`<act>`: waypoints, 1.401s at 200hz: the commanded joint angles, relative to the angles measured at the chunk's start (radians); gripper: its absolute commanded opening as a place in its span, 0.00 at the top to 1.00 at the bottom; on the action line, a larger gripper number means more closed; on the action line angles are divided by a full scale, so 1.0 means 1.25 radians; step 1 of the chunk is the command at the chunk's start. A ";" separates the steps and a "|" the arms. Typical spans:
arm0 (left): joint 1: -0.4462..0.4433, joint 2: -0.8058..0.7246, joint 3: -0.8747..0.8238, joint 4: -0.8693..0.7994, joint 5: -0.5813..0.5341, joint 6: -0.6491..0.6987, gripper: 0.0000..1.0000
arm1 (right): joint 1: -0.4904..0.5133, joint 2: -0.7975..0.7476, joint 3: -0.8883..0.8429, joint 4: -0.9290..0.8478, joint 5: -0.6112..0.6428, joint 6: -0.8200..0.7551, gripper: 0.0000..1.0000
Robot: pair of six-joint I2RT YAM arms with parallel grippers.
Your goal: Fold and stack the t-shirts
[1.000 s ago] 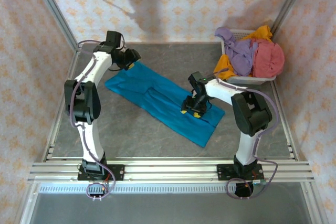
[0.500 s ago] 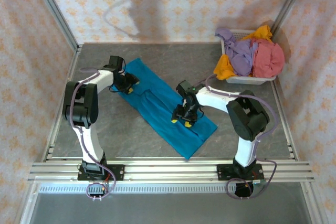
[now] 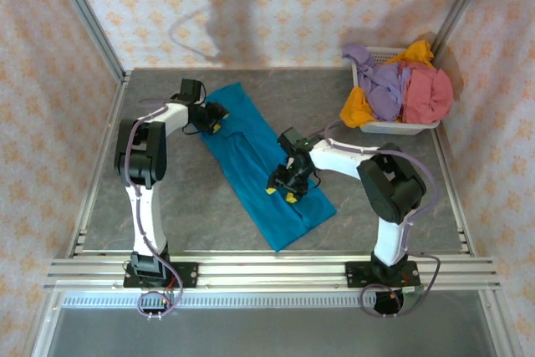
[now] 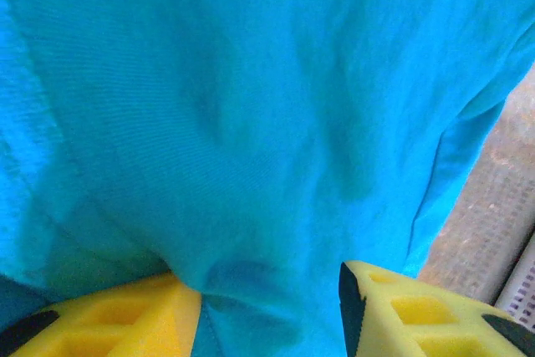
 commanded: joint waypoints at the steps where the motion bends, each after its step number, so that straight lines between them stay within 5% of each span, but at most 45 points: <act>1: -0.011 0.092 0.115 -0.085 0.003 0.034 0.50 | 0.027 0.043 0.000 0.099 -0.053 0.096 0.43; 24: -0.020 0.153 0.287 -0.235 0.055 0.093 0.50 | 0.050 0.086 0.020 0.269 -0.145 0.217 0.44; 71: -0.022 0.105 0.429 -0.441 -0.014 0.225 0.49 | 0.070 0.082 0.148 0.168 -0.082 0.190 0.44; 136: -0.023 -0.081 0.223 -0.401 -0.016 0.226 0.49 | 0.069 0.023 0.179 -0.080 0.078 0.019 0.44; 194: -0.048 -0.121 0.015 -0.278 -0.019 0.187 0.48 | 0.069 0.042 0.087 -0.037 0.063 0.035 0.44; 228: -0.054 -0.065 0.012 -0.270 -0.010 0.189 0.48 | 0.070 0.068 0.065 0.002 0.029 0.057 0.44; 280: -0.052 0.054 0.203 -0.436 -0.047 0.267 0.47 | 0.096 0.112 0.083 0.105 -0.043 0.130 0.44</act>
